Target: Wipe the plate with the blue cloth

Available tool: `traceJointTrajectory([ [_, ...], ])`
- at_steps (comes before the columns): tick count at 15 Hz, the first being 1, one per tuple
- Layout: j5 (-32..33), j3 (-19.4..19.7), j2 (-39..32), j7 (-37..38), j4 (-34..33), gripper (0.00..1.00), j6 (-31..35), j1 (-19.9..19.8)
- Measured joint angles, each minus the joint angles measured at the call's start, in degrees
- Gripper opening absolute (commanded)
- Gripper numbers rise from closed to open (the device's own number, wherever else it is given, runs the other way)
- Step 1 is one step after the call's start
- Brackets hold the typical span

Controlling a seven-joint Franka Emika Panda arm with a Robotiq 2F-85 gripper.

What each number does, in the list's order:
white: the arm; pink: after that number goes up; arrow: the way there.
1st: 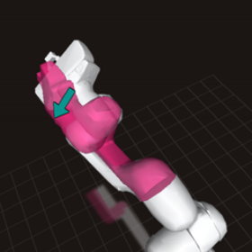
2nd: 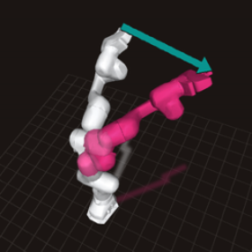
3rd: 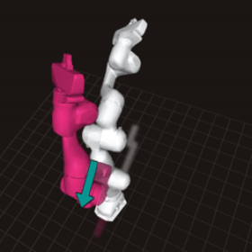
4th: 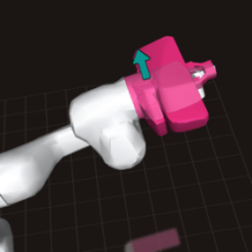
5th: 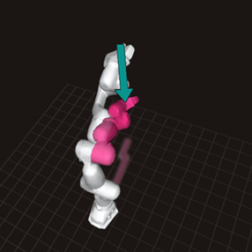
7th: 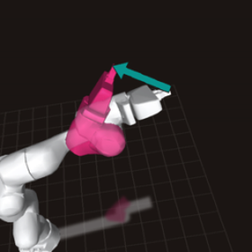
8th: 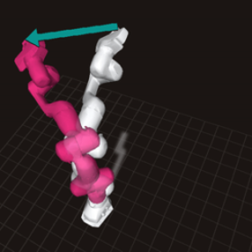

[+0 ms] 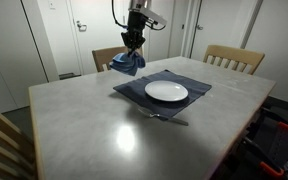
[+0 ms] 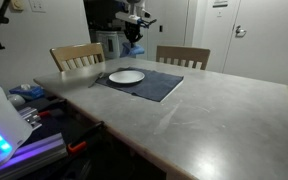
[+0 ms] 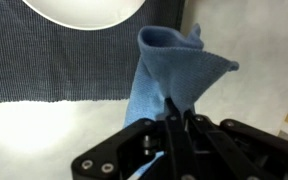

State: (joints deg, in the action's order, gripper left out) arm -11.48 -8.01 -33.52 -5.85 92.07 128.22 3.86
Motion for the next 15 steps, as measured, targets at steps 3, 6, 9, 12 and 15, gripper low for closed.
traceJointTrajectory([
  [3, -4.14, -0.02, 2.65, 0.10, 9.20, 0.01, 10.48, -1.24],
  [6, -4.70, 0.38, 4.97, 2.54, 16.22, 0.01, 11.58, -1.92],
  [9, -4.52, 0.45, 6.14, 5.34, 20.08, 0.01, 10.39, -1.69],
  [12, -4.65, 0.34, 6.21, 6.12, 21.82, 0.01, 8.80, -1.43],
  [15, -5.21, 0.11, 5.34, 6.36, 23.00, 0.01, 5.36, -1.43],
])
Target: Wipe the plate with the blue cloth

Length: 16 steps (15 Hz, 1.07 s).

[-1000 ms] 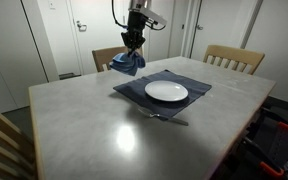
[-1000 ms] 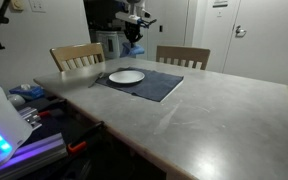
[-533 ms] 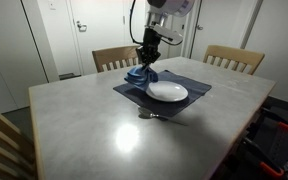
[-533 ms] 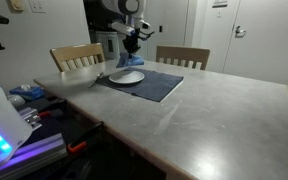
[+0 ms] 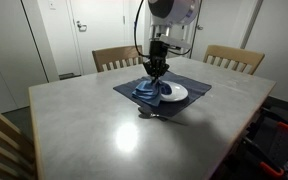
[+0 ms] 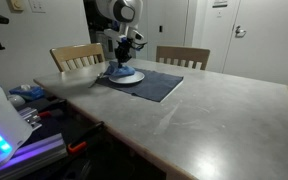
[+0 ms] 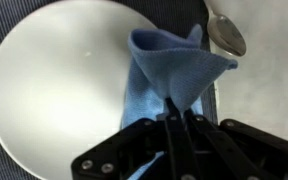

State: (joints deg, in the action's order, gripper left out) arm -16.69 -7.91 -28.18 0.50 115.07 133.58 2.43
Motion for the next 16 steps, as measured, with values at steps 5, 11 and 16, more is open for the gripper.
traceJointTrajectory([
  [5, -0.08, 0.18, -3.50, 0.00, 1.56, 0.01, -3.46, -0.03],
  [11, 0.19, 1.88, -3.58, 0.48, 1.81, 0.01, -3.00, -0.01],
  [16, 2.84, 4.13, -3.33, 5.16, 1.66, 0.01, -2.28, 0.35],
])
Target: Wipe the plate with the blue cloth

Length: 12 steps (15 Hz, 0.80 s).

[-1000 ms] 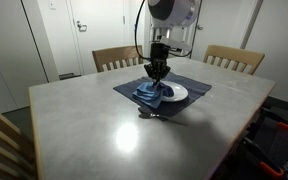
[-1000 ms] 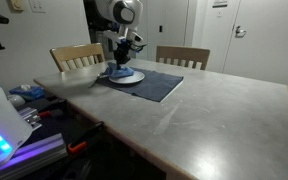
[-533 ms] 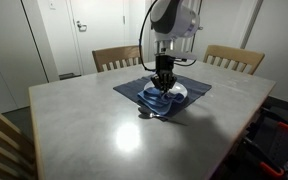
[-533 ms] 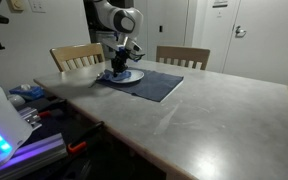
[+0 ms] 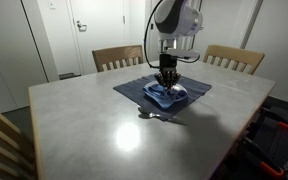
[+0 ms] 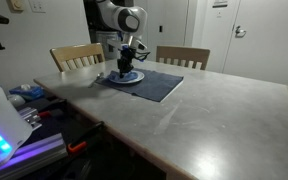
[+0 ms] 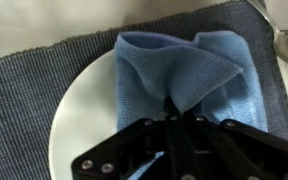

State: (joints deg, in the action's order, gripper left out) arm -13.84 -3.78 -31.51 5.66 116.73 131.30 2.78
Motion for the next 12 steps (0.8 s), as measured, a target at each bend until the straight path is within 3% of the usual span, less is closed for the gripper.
traceJointTrajectory([
  [9, 1.43, 0.13, -1.05, 2.16, 0.39, 0.01, 18.53, 0.50],
  [12, -0.46, -2.50, -1.39, 0.71, 0.13, 0.01, 18.08, -0.21],
])
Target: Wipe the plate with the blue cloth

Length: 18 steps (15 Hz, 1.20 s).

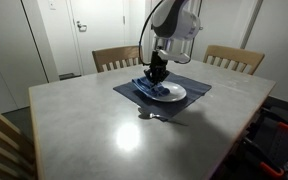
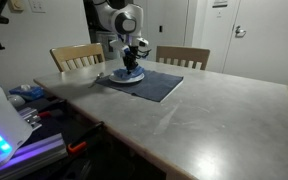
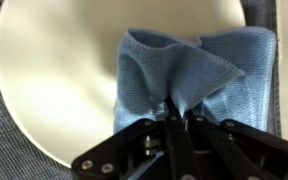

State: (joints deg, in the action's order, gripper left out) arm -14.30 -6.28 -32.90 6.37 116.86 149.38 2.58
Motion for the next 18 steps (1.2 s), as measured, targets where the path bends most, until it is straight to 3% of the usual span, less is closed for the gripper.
traceJointTrajectory([
  [4, -0.57, -1.24, 0.01, -1.77, -1.48, 0.01, -10.41, -1.06],
  [8, 7.09, 4.96, 0.24, 8.17, -2.87, 0.01, -17.76, 2.22],
  [11, 8.91, 7.29, 0.23, 12.66, -3.01, 0.01, -17.08, 3.64],
  [18, 4.73, 4.83, 0.24, 10.65, -2.26, 0.01, -10.90, 3.21],
])
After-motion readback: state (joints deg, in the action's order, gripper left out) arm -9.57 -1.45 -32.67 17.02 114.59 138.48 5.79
